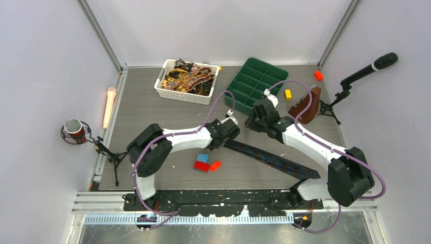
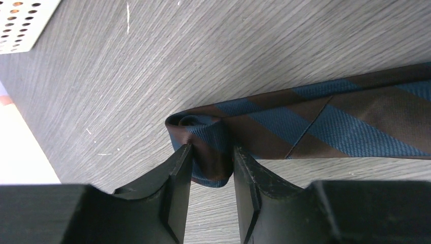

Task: Roll the ties
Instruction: Roll the tie at the center of the board.

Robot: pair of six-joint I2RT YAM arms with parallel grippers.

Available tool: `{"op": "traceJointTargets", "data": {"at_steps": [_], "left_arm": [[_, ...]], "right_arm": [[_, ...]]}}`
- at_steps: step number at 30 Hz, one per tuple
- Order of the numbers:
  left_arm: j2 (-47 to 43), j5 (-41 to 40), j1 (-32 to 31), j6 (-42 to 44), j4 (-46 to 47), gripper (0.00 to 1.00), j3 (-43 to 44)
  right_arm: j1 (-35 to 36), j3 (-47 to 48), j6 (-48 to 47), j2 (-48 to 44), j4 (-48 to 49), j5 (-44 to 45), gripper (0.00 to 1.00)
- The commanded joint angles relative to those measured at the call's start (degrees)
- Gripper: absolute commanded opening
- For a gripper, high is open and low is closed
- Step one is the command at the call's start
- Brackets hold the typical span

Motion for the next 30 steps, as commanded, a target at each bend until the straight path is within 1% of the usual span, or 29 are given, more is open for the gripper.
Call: {"op": "traceJointTargets", "data": {"at_steps": [1,6,10,13,15,19,22,26,30], "left_arm": [[0.27,2.91,-0.26,-2.14,1.17,0.38,1.71],[-0.23,4.91,-0.31,-3.3,2.04,0.4,1.54],[-0.54,6.31,-0.22,-3.9,3.15,0.44,1.27],[-0.6,7.28,-0.22,-4.44,3.49,0.44,1.35],[-0.55,7.7,-0.14,-4.63,3.68,0.42,1.36],[-0.46,8.62,0.08,-5.09,3.69,0.35,1.29],[-0.84,9.46,0.51,-5.65,3.9,0.35,0.78],[-2.3,12.23,1.93,-6.96,4.59,0.39,-0.12],[-4.29,14.98,2.95,-7.7,5.93,0.47,-0.84]], "right_arm": [[-0.22,0.2,0.18,-2.05,1.24,0.22,0.26],[-0.22,0.23,0.09,-1.76,1.51,-0.35,0.26],[-0.22,-0.02,0.05,-1.86,1.76,-0.49,0.27],[-0.28,-0.3,-0.1,-2.12,1.81,-0.43,0.27],[-0.29,-0.61,-0.06,-2.43,2.0,-0.28,0.27],[-0.31,-0.8,-0.15,-2.72,2.21,-0.18,0.27],[-0.31,-0.84,-0.11,-2.61,2.21,-0.23,0.27],[-0.31,-0.85,0.02,-2.39,2.42,-0.33,0.27],[-0.33,-1.01,0.24,-2.47,2.81,-0.15,0.27]]}}
